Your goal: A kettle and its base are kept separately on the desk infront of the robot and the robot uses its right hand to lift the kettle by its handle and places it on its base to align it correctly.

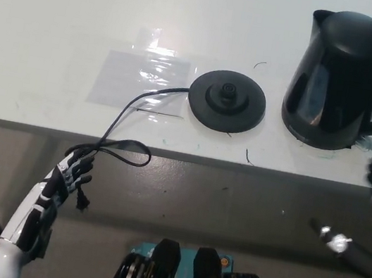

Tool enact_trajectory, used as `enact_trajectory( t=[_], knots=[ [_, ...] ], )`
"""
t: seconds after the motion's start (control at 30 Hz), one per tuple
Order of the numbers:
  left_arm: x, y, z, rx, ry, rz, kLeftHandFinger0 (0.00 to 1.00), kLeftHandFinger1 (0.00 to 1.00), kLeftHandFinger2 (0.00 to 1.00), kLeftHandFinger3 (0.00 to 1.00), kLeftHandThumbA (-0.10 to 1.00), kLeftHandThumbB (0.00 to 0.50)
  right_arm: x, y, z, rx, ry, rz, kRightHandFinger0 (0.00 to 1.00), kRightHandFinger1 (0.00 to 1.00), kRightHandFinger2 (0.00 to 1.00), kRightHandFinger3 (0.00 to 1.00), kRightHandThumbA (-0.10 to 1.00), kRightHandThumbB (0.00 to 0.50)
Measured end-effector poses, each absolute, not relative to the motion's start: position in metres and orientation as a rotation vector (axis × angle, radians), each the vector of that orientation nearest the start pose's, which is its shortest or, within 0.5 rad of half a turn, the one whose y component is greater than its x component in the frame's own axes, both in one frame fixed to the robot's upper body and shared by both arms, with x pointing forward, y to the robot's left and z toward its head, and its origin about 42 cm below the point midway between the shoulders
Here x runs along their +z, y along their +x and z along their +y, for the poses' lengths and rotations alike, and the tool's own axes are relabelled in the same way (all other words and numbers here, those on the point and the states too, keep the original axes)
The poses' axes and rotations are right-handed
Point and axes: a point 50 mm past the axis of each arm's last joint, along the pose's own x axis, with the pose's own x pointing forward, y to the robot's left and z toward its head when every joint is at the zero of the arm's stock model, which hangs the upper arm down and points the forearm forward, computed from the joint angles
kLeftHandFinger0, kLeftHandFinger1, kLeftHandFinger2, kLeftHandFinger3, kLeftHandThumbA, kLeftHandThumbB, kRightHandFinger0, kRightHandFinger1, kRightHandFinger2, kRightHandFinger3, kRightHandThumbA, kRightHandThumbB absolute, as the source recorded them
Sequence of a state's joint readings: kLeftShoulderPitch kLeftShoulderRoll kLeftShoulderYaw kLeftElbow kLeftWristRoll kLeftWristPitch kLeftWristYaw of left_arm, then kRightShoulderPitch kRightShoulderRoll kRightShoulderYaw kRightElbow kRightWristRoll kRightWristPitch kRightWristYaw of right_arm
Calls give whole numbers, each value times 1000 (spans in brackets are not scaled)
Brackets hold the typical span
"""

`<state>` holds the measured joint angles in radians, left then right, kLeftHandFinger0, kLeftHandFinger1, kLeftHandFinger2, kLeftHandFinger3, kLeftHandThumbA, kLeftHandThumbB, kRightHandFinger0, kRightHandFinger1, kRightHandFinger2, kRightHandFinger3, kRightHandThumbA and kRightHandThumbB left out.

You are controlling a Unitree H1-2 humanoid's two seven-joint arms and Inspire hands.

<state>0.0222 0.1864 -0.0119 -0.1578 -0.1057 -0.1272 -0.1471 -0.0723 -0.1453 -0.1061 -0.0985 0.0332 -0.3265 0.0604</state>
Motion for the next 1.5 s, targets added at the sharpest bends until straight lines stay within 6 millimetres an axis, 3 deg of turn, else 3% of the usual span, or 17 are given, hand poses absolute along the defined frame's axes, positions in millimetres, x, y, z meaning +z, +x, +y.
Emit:
enact_trajectory(
  t=[0.27, 0.43, 0.47, 0.73, 0.8, 0.97, 1.0, 1.2, 1.37, 1.5],
  knots=[
    [146, 272, 249, -178, 85, -263, 1000, 1000, 1000, 1000, 1000, 147, 214, 304, -299, -75, -161, -634, 1000, 1000, 1000, 1000, 1000, 281],
    [146, 272, 248, -176, 86, -264, 1000, 1000, 1000, 1000, 1000, 120, 236, 316, -318, -118, -162, -680, 1000, 1000, 1000, 1000, 1000, 315],
    [146, 272, 248, -176, 86, -264, 1000, 1000, 1000, 1000, 1000, 118, 237, 318, -320, -122, -161, -681, 1000, 1000, 1000, 1000, 1000, 340],
    [146, 272, 249, -176, 90, -265, 1000, 1000, 1000, 1000, 1000, 145, 260, 367, -352, -141, -135, -610, 1000, 1000, 1000, 1000, 1000, 292],
    [146, 272, 249, -176, 91, -265, 1000, 1000, 1000, 1000, 1000, 149, 267, 380, -359, -136, -133, -589, 1000, 1000, 1000, 1000, 1000, 327],
    [147, 272, 249, -176, 91, -266, 1000, 1000, 1000, 1000, 1000, 131, 285, 414, -369, -105, -113, -532, 1000, 1000, 1000, 1000, 987, 338],
    [147, 272, 249, -176, 91, -267, 1000, 1000, 1000, 1000, 1000, 136, 289, 420, -369, -96, -107, -523, 1000, 1000, 1000, 1000, 988, 371],
    [147, 272, 249, -176, 92, -276, 1000, 1000, 1000, 1000, 1000, 130, 286, 444, -361, -40, -82, -440, 1000, 1000, 1000, 1000, 963, 397],
    [147, 272, 249, -177, 94, -278, 1000, 1000, 1000, 1000, 1000, 137, 272, 460, -354, -4, -48, -348, 1000, 1000, 1000, 1000, 958, 348],
    [147, 272, 249, -177, 94, -278, 1000, 1000, 1000, 1000, 1000, 124, 259, 471, -346, 20, -32, -289, 1000, 1000, 1000, 1000, 962, 348]
  ],
)
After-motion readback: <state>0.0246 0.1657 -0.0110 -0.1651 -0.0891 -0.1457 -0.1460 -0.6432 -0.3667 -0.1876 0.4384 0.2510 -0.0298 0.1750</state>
